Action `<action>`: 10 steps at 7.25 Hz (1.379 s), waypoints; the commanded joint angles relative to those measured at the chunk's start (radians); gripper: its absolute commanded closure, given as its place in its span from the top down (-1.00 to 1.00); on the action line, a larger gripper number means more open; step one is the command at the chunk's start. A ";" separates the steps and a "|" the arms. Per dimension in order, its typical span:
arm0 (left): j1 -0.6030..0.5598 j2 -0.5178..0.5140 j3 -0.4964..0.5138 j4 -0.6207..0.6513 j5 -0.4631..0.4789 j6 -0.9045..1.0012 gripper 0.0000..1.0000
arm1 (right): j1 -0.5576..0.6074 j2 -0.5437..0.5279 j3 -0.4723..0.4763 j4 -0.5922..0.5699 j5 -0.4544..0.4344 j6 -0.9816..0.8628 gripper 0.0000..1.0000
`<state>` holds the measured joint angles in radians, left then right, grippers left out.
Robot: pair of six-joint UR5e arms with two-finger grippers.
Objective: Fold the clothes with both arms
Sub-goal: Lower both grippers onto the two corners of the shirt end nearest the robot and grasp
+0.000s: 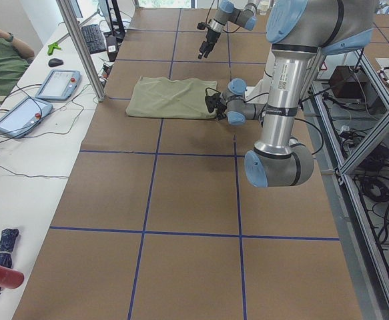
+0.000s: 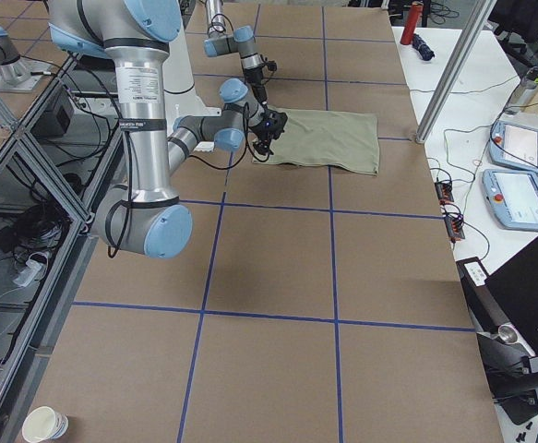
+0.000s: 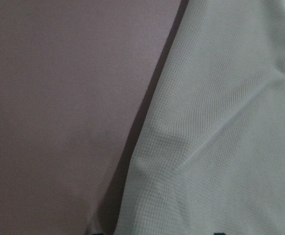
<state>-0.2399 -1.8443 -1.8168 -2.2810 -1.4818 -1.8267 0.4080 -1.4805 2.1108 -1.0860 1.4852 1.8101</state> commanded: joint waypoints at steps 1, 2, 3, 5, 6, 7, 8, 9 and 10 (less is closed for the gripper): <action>0.001 -0.003 0.001 0.000 0.000 0.001 -0.12 | -0.002 0.000 0.000 0.000 -0.002 0.000 1.00; 0.001 -0.001 0.001 0.000 -0.002 0.003 -0.13 | -0.002 0.002 0.000 0.000 -0.002 0.000 1.00; 0.001 -0.003 0.001 0.000 -0.002 0.004 -0.13 | -0.003 0.002 -0.003 0.000 -0.002 0.000 1.00; 0.001 -0.007 -0.001 0.000 -0.002 0.004 -0.89 | -0.009 0.021 -0.009 -0.005 -0.009 0.055 0.93; 0.001 -0.007 -0.001 0.000 0.000 0.004 -1.00 | -0.011 0.040 -0.018 -0.005 -0.017 0.095 0.90; 0.001 -0.009 -0.003 0.000 0.000 0.004 -1.00 | -0.017 0.063 -0.024 -0.049 -0.017 0.116 0.90; 0.001 -0.010 -0.006 0.000 0.000 0.004 -1.00 | -0.023 0.162 -0.026 -0.190 -0.017 0.145 0.90; 0.001 -0.010 -0.007 0.000 0.000 0.004 -1.00 | -0.056 0.255 -0.055 -0.318 -0.020 0.185 0.90; 0.001 -0.012 -0.015 0.000 0.000 0.004 -1.00 | -0.101 0.275 -0.090 -0.334 -0.060 0.205 0.93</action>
<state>-0.2393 -1.8547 -1.8250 -2.2810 -1.4818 -1.8224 0.3515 -1.2619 2.0562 -1.3502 1.4558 1.9834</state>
